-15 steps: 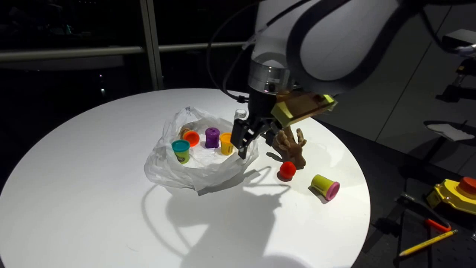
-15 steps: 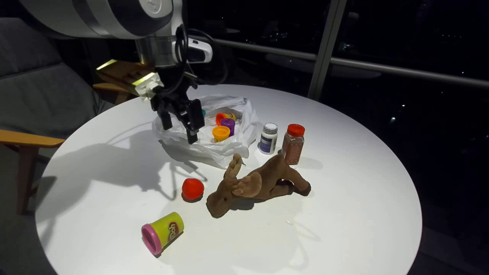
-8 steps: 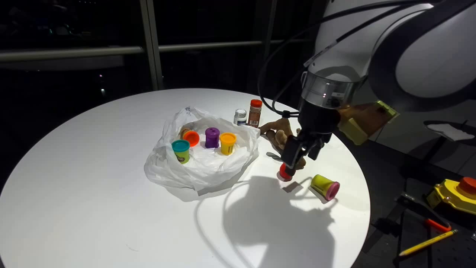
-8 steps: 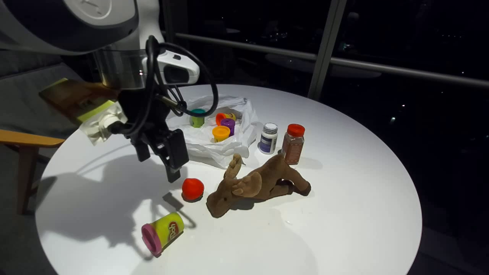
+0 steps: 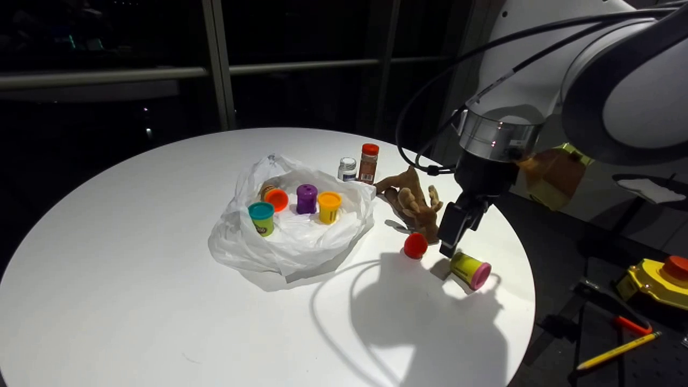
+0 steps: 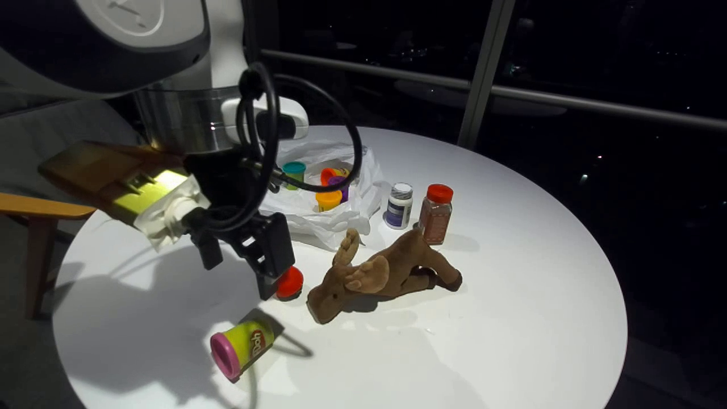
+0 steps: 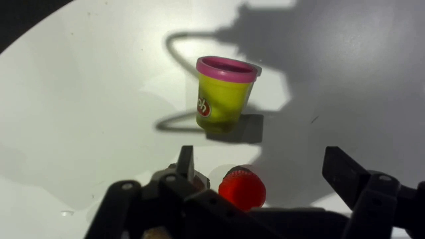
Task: Put the objects on the table in the plastic bag
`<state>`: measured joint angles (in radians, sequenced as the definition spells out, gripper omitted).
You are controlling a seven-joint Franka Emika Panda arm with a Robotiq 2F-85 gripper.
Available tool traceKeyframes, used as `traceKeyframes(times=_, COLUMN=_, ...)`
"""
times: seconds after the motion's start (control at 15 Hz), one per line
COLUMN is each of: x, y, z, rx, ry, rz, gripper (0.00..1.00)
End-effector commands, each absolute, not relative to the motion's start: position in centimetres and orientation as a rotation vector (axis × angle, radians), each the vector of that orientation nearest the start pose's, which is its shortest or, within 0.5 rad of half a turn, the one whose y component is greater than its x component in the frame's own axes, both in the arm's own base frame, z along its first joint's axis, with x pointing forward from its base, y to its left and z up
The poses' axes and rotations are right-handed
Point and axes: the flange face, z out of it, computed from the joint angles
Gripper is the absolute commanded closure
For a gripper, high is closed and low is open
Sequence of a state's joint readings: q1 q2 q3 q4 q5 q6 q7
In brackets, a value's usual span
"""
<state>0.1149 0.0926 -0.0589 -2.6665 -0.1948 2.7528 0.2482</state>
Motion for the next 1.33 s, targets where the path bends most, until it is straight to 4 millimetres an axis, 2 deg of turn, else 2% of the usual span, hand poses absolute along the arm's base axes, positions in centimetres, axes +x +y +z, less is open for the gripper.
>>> traceKeyframes(times=0.0, x=42.1, y=2.9, z=19.4, rx=-3.215, ry=-0.062, rz=0.062, gripper=0.0)
traceKeyframes(times=0.33, x=41.7, y=2.2, z=17.2, rx=-3.228, ry=-0.079, rz=0.175, gripper=0.0)
traceKeyframes(times=0.87, x=42.2, y=1.6, z=14.8, rx=-3.229, ry=-0.04, rz=0.287, gripper=0.0)
traceKeyframes(times=0.93, x=42.2, y=1.6, z=14.7, rx=-3.226, ry=-0.036, rz=0.287, gripper=0.25)
traceKeyframes(times=1.0, x=42.4, y=1.5, z=14.6, rx=-3.232, ry=-0.03, rz=0.291, gripper=0.26)
traceKeyframes(times=1.07, x=42.4, y=1.4, z=14.5, rx=-3.235, ry=-0.025, rz=0.296, gripper=0.32)
traceKeyframes(times=1.27, x=42.4, y=0.9, z=14.7, rx=-3.254, ry=0.035, rz=0.314, gripper=0.56)
